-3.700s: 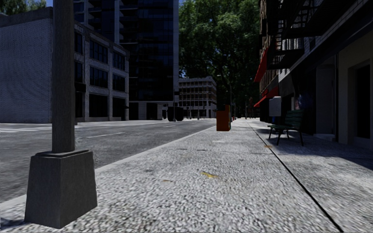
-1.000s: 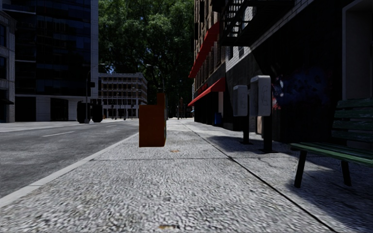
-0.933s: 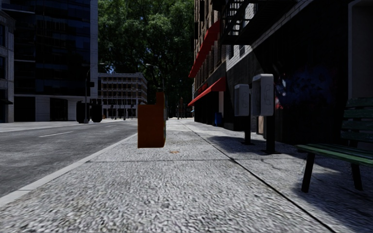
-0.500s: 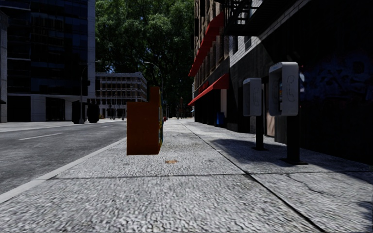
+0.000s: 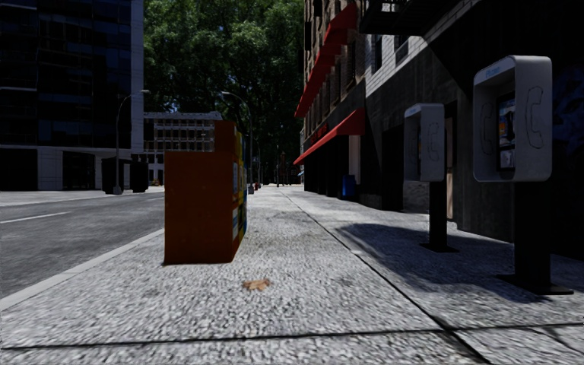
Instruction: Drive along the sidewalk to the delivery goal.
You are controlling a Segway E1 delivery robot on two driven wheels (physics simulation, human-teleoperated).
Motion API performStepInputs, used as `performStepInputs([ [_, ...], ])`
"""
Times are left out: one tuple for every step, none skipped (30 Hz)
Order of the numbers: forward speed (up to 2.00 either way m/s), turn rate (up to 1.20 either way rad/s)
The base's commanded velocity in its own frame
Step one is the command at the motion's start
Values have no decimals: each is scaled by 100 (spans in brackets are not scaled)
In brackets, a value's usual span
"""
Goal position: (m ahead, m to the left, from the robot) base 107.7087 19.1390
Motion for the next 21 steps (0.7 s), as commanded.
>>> performStepInputs([
  [200, 0],
  [200, 0],
  [200, 0],
  [200, 0],
  [200, 0],
  [200, 0],
  [200, 0],
  [200, 0],
  [200, 0],
  [200, 0],
  [200, 0],
  [200, 0],
  [200, 0],
  [200, 0],
  [200, 0],
  [200, 0],
  [200, 0],
  [200, 0],
  [200, 0],
  [200, 0],
  [200, 0],
])
